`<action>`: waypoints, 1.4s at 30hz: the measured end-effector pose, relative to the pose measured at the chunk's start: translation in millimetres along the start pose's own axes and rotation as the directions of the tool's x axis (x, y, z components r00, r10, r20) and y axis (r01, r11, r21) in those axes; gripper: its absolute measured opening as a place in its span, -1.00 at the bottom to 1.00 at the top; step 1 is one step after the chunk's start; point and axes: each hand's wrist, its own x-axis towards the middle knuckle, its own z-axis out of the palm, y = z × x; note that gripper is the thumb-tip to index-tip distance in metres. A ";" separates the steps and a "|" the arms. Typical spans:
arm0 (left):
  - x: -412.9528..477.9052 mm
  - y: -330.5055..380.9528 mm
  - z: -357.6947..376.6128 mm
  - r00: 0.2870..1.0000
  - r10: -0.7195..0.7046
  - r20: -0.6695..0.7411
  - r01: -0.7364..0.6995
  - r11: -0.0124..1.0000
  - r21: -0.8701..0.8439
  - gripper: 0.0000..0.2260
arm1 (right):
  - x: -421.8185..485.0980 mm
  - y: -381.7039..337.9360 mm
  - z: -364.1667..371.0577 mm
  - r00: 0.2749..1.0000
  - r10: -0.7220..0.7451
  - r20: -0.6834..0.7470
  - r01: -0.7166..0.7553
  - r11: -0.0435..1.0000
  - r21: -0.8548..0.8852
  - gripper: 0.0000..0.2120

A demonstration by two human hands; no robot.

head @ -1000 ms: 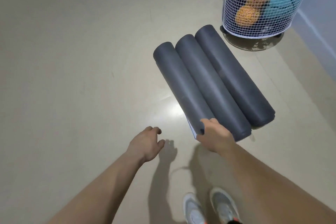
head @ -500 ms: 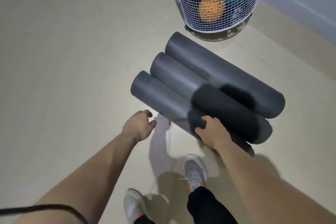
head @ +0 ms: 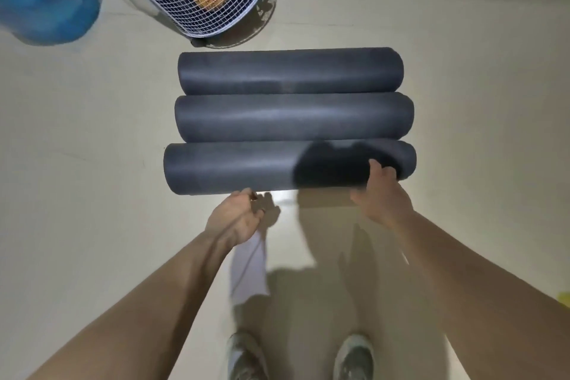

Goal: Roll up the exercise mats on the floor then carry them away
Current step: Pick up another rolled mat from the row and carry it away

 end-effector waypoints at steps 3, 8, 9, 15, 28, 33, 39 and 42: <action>5.9 -15.9 19.0 0.999 -0.034 -0.009 0.034 0.999 0.020 -0.57 | -1.6 30.7 25.8 0.999 0.052 -0.015 -0.052 0.998 0.029 -0.06; 36.2 -26.8 24.0 0.987 0.014 -0.158 0.001 0.995 0.095 -0.69 | 23.8 62.5 39.5 0.990 0.108 -0.093 -0.091 0.980 0.177 -0.06; 44.3 -27.1 20.6 0.983 0.014 -0.182 0.008 0.993 0.120 -0.67 | 30.8 68.9 41.6 0.986 0.126 -0.106 -0.103 0.973 0.205 -0.09; 94.3 -32.9 -13.3 0.918 0.043 -0.395 0.065 0.964 0.257 -0.52 | 83.5 86.7 50.8 0.941 0.238 -0.242 -0.153 0.934 0.324 -0.20; 133.8 -125.6 -5.7 0.791 -0.451 -0.414 0.440 0.889 -0.128 -0.11 | 129.5 90.5 71.1 0.889 0.290 -0.355 -0.068 0.850 0.523 -0.05; 141.0 -148.0 1.4 0.787 -0.505 -0.355 0.350 0.839 -0.417 -0.01 | 135.0 93.7 77.4 0.874 0.279 -0.398 -0.012 0.831 0.556 -0.04; 136.6 -139.8 2.1 0.763 -0.518 -0.387 0.318 0.821 -0.474 0.06 | 134.3 101.5 70.3 0.881 0.282 -0.381 -0.019 0.824 0.567 0.07; 126.7 -140.1 7.5 0.761 -0.497 -0.417 0.278 0.831 -0.482 0.05 | 130.0 101.5 67.2 0.893 0.274 -0.356 -0.047 0.845 0.533 0.12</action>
